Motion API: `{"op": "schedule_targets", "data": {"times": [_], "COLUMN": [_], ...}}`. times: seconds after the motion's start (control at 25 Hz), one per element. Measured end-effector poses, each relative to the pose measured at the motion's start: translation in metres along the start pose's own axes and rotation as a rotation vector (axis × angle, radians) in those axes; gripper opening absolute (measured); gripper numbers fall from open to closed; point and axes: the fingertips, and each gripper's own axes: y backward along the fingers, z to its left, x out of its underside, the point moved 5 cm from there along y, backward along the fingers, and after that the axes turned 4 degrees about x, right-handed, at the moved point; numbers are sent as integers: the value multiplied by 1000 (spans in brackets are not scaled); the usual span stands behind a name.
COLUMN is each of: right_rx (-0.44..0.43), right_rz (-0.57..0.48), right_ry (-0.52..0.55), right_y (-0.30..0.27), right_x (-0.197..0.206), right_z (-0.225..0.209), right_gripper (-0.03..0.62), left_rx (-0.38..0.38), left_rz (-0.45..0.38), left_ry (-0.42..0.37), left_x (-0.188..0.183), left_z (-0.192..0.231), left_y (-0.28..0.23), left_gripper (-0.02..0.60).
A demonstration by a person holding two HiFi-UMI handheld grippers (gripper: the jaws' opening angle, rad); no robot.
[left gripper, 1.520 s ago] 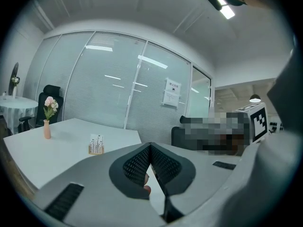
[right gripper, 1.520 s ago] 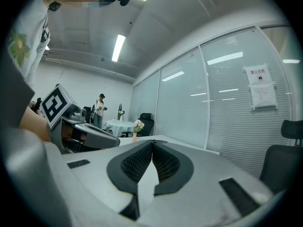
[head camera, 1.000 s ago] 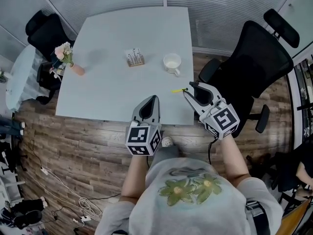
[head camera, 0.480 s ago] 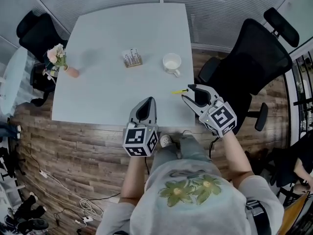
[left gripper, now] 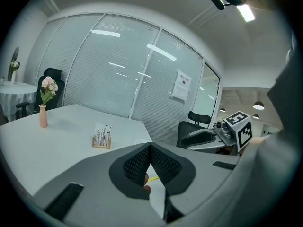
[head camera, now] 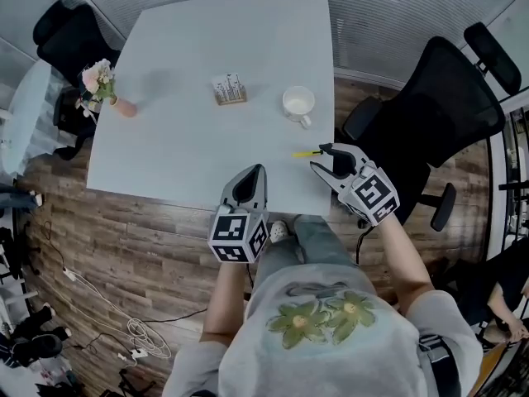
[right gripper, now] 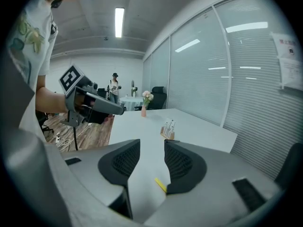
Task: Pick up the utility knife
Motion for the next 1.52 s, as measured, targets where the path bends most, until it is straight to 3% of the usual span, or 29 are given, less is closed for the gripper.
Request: {"op": "schedule_targets", "data": {"times": [0.68, 1.52], "right_rx": [-157, -255], "right_rz": [120, 258], "right_ry": [77, 156], "right_y": [-35, -78], "right_x": [45, 108], "right_z": [-24, -41], "right_gripper": [167, 156], "left_rx": [-74, -138], "left_rz": [43, 85], "left_ry": [22, 49], "left_x": [11, 23], "left_z": [-5, -3], "left_y": [-29, -48], "left_gripper": [2, 2]}}
